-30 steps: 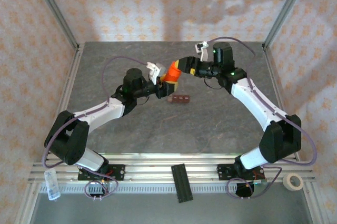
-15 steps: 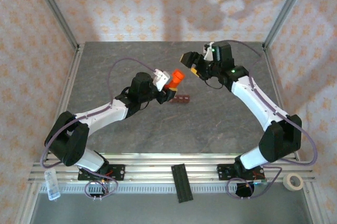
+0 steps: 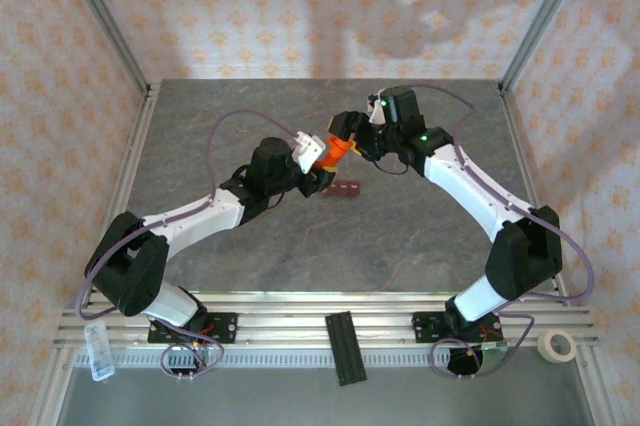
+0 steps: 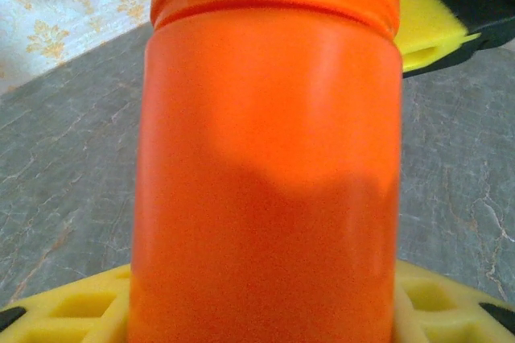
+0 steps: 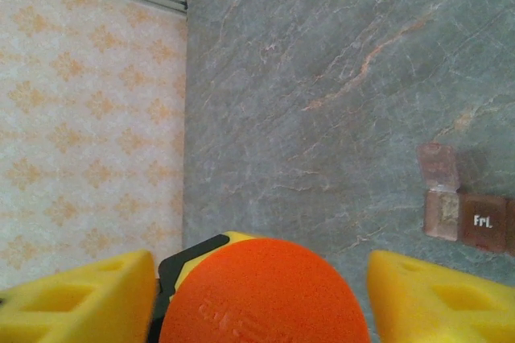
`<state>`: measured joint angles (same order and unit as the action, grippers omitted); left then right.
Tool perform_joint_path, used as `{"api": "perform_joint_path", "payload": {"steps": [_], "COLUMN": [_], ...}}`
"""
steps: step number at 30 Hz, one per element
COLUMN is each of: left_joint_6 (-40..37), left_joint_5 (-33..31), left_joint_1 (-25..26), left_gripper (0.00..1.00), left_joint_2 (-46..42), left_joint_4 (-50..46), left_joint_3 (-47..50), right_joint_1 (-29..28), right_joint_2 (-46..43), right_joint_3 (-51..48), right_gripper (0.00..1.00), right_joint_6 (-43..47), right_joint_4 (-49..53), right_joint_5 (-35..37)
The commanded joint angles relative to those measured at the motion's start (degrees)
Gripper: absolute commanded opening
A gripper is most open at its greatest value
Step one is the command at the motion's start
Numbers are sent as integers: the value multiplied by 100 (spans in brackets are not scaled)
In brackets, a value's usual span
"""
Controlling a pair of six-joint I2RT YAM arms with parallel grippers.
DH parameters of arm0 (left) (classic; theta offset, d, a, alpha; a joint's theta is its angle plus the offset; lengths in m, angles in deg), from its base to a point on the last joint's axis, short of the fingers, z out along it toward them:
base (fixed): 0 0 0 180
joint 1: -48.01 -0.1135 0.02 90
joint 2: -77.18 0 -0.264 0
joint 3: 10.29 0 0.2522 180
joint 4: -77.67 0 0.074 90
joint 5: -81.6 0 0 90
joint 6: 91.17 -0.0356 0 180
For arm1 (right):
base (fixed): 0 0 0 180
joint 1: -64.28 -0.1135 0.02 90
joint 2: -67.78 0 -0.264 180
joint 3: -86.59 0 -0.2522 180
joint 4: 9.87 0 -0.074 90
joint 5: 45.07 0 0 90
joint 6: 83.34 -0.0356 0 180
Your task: Sort the pills into containers
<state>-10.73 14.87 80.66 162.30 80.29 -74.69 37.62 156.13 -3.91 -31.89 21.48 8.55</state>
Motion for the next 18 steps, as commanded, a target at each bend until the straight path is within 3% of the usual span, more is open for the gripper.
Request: {"api": "perform_joint_path", "payload": {"steps": [1, 10, 14, 18], "left_joint_6": [-108, 201, 586, 1448], "left_joint_5": [-115, 112, 908, 1887], "left_joint_1": [40, 7, -173, -449], "left_gripper": [0, 0, 0, 0], "left_joint_2": [-40, -13, -82, -83], "left_joint_4": [150, 381, 516, 1084], "left_joint_3": [-197, -197, -211, -169], "right_joint_1": [-56, -53, 118, 422], "right_joint_2": [33, -138, -363, -634], "right_joint_3": [-32, -189, -327, -799], "right_gripper": [58, 40, 39, 40], "right_joint_6": [-22, 403, 1205, 1566], "right_joint_4": [-94, -115, -452, -1641], "right_joint_5": [-17, -1, -98, -1039]}}
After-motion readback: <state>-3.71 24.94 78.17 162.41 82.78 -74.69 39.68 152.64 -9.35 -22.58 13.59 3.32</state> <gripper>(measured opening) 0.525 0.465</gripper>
